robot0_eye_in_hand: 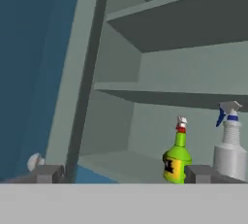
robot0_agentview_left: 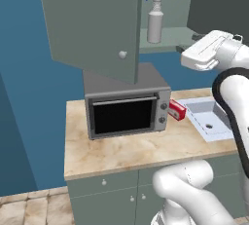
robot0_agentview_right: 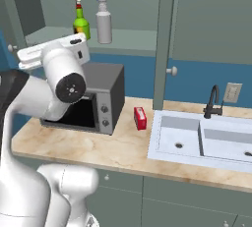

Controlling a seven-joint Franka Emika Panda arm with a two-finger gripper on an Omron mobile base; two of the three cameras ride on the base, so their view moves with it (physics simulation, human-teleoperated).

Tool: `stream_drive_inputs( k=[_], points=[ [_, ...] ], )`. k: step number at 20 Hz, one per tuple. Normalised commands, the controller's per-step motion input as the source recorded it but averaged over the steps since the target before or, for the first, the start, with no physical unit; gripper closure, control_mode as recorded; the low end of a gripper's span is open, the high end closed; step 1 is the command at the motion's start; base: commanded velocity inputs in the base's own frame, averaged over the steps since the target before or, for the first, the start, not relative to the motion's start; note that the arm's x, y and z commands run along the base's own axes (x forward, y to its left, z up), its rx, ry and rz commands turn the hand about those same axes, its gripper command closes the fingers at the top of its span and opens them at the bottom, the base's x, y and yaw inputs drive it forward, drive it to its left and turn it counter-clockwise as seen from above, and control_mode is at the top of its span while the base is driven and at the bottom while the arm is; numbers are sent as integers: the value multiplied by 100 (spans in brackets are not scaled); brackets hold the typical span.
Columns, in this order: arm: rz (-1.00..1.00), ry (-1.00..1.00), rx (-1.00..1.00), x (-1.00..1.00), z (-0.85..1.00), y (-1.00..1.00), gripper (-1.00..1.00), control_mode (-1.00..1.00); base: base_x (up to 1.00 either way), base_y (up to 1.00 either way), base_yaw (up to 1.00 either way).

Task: Pick the spray and spray from the cabinet and place them on the counter.

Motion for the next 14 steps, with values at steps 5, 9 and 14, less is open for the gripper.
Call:
stream_drive_inputs(
  k=[5, 9, 14],
  points=[
    [14, -21, 1, 9, -13, 0, -100, -100, 0, 0, 0],
    [4, -5, 0, 27, -9, 0, -100, -100, 0, 0, 0],
    [3, 0, 0, 35, -3, 3, -100, -100, 0, 0, 0]
  ],
)
